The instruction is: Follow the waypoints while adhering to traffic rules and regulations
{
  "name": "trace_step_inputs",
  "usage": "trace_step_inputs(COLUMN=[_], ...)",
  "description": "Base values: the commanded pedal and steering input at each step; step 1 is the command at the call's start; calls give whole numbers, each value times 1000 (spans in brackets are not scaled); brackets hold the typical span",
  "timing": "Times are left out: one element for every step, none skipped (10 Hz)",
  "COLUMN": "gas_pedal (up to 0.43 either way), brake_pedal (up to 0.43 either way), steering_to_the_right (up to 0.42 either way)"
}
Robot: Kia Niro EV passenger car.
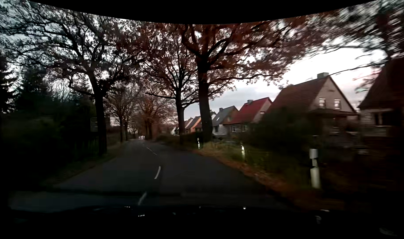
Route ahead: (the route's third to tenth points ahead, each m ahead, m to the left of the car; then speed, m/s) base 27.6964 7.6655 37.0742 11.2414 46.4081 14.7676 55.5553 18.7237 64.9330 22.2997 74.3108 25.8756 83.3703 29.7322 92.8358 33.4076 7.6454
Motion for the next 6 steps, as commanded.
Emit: trace_step_inputs(gas_pedal=[67,67,79,79,79,79], brake_pedal=[0,0,0,0,0,0], steering_to_the_right=[-104,-106,-106,-108,-108,-109])
